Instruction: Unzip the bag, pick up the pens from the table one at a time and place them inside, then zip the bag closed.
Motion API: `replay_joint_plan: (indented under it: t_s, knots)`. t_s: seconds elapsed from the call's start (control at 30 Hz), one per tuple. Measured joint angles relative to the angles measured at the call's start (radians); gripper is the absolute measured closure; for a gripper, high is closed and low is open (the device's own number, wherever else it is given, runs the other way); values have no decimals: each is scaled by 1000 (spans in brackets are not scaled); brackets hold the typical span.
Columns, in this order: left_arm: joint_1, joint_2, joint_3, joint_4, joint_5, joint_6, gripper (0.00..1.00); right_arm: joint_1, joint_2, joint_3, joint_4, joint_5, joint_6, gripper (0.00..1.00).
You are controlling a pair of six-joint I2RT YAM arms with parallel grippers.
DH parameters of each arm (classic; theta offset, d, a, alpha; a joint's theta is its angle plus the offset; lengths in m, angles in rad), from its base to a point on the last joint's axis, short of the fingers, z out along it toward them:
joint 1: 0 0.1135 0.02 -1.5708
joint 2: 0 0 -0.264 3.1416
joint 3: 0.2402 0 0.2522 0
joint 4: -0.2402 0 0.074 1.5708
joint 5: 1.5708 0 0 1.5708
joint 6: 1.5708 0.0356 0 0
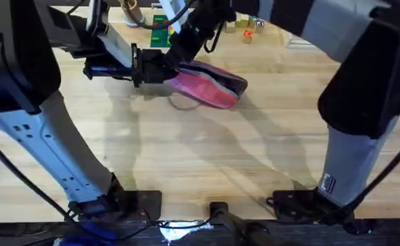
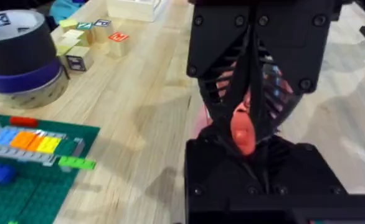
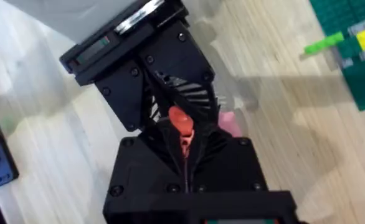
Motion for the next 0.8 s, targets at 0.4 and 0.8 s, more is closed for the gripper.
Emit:
replay_joint_plan:
  t_s: [0.4,0.8]
  knots:
    - [-29,-2,1,0,20,0,959,-34,-17,0,-53,-37,-42,968]
    - [-63,-14,2,-4,33,0,958,-84,-32,0,-135,-97,-98,969]
